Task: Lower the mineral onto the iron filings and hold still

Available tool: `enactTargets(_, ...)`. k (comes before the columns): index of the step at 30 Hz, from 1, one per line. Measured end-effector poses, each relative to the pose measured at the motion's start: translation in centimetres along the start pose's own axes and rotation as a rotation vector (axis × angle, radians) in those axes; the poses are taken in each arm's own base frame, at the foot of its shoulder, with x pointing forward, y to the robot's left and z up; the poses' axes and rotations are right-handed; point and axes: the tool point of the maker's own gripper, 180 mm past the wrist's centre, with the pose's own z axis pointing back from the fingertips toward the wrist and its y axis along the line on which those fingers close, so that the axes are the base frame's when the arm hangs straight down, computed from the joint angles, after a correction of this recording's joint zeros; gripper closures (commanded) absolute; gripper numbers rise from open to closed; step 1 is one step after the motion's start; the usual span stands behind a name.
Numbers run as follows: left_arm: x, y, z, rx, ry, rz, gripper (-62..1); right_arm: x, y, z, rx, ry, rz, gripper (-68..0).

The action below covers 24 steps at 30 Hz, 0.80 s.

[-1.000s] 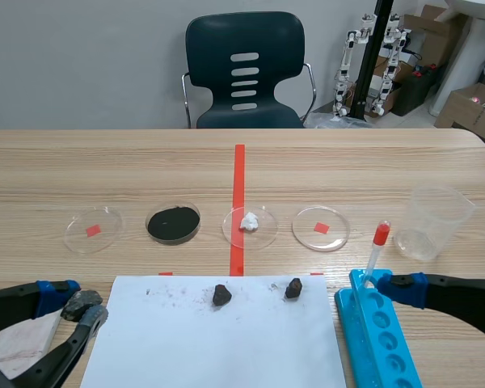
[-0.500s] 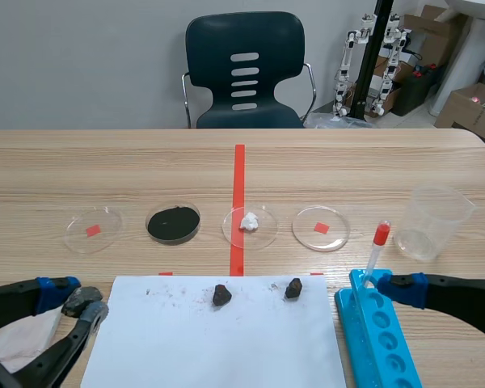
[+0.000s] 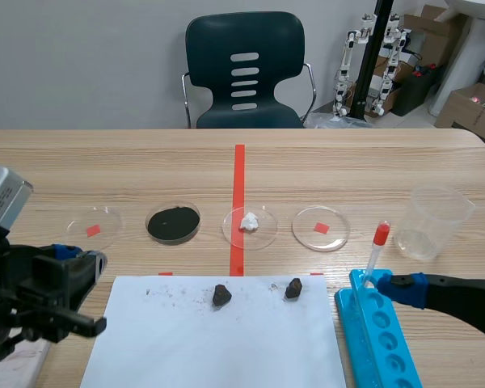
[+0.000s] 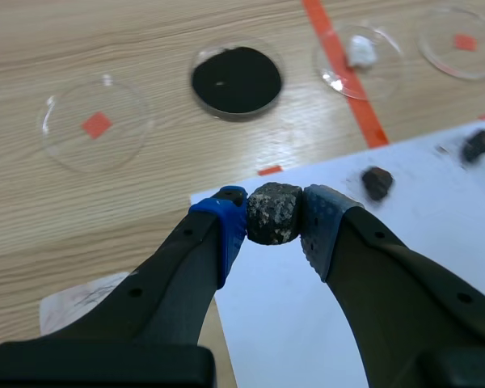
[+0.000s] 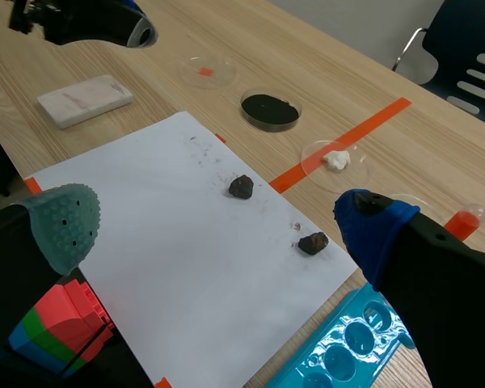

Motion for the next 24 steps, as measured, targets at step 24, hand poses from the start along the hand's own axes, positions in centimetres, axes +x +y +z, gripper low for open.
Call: enactTargets(24,2.2,-1.3,-15.2,-0.006,0.170,0.000,-13.4,0.0,0.0,0.0,0.000,0.000,0.000,-60.6)
